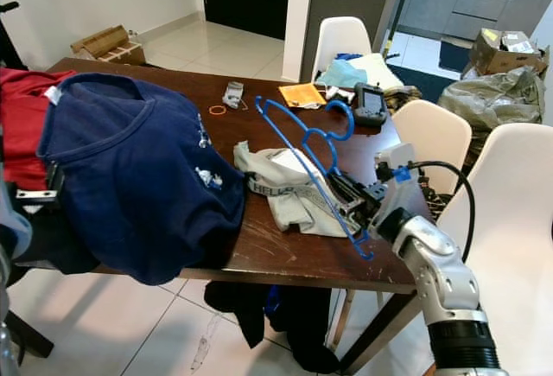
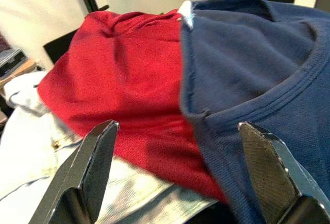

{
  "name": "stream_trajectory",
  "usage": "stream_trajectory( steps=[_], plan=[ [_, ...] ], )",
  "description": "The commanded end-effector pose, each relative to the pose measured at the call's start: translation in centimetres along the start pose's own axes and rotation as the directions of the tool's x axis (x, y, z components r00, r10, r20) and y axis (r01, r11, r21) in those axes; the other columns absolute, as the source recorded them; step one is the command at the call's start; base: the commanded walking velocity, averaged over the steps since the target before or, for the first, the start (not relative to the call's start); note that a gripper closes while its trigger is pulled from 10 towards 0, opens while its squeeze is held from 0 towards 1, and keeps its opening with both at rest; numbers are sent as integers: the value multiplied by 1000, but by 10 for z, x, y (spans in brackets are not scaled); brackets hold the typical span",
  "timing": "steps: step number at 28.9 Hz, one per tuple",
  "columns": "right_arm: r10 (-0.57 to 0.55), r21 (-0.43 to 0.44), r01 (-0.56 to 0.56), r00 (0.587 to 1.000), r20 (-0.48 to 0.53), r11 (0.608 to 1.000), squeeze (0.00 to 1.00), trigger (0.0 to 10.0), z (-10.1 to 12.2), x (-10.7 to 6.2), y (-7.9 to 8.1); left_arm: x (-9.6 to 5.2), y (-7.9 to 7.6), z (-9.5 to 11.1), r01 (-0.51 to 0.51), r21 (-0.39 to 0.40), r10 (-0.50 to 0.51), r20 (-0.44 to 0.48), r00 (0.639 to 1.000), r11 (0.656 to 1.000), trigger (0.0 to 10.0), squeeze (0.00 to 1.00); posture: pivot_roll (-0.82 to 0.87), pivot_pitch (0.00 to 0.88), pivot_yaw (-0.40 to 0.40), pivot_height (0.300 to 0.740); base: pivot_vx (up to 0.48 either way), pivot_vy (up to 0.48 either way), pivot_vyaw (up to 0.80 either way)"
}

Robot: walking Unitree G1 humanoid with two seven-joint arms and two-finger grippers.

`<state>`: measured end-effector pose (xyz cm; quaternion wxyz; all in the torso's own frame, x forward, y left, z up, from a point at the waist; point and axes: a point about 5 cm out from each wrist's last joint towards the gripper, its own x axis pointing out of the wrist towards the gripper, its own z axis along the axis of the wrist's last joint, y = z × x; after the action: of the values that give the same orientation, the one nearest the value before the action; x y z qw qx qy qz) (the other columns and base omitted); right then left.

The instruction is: Hang hanger

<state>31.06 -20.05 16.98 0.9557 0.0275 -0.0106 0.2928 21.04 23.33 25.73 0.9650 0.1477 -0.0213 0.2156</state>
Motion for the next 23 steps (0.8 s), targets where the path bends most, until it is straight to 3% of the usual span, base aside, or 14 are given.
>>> stream_trajectory(
  steps=[1,8,23],
  plan=[
    [-8,-8,8,1000,16,1000,0,10000,4,-5,-3,2,-4,0,33,9,-33,5,999,999,10000,0,151,39,-89,740,0,0,0],
    [-7,-12,7,1000,14,1000,0,10000,5,-3,-2,7,-10,-9,74,4,-74,-16,997,997,10000,0,144,40,-91,740,0,0,0],
    [-15,-15,15,1000,20,1000,0,10000,7,-7,-2,13,-7,-19,87,19,-87,-30,996,996,10000,0,123,45,-87,740,0,0,0]
  ],
)
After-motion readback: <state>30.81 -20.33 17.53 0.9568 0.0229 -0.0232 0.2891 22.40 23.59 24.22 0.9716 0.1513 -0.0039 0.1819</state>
